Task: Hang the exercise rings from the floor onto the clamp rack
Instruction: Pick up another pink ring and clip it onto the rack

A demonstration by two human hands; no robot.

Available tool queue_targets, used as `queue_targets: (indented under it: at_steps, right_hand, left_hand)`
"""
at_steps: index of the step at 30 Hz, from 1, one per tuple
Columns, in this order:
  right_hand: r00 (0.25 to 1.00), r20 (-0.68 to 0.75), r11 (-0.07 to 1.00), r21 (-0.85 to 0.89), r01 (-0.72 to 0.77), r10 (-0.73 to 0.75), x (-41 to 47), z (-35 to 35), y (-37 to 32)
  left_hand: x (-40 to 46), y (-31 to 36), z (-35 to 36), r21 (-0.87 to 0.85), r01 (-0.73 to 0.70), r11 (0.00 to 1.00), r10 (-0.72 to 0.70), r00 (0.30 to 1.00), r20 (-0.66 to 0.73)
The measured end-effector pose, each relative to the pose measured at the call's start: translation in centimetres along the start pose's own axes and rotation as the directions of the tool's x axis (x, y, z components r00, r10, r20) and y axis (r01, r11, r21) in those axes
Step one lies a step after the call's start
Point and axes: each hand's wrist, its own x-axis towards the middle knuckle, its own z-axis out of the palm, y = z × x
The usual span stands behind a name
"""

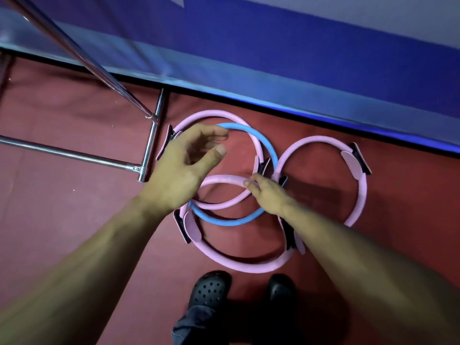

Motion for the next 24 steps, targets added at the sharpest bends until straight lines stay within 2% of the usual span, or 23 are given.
queue_targets:
  at_steps: [5,8,12,17,24]
  right_hand:
    - [0.997,-0.010,0.995,-0.052,0.082,-0.083,-5.0,-4.0,-4.1]
    - [0.992,-0.005,0.987,-0.104,0.124,-0.126,-7.8,-8.5,-7.8]
    - [0.971,-0.067,0.969,-0.111,0.220,-0.228,-12.9,-15.3,-14.4]
    - [0.900,-0.187,0.917,-0.137,0.374,-0.395,-22.4,-24.7,-24.6]
    - [0.747,-0.311,0.809,-0.186,0.558,-0.587,-40.3,-37.3,-38.0]
  left_hand:
    - [-1.0,5.4,0.3,0.009,-0.010,1.000,0.010,1.000,0.006]
    - [-1.5,9.7,-0.1,0.031,-0.050,0.998,0.051,0.998,-0.023]
    - [-2.5,17.2,-1.2,0.064,-0.116,0.991,0.120,0.990,-0.070]
    - [-5.6,29.6,-3.9,0.133,-0.182,0.974,0.199,0.972,-0.125]
    - [-14.3,49.1,-9.5,0.304,-0.268,0.914,0.342,0.912,-0.225]
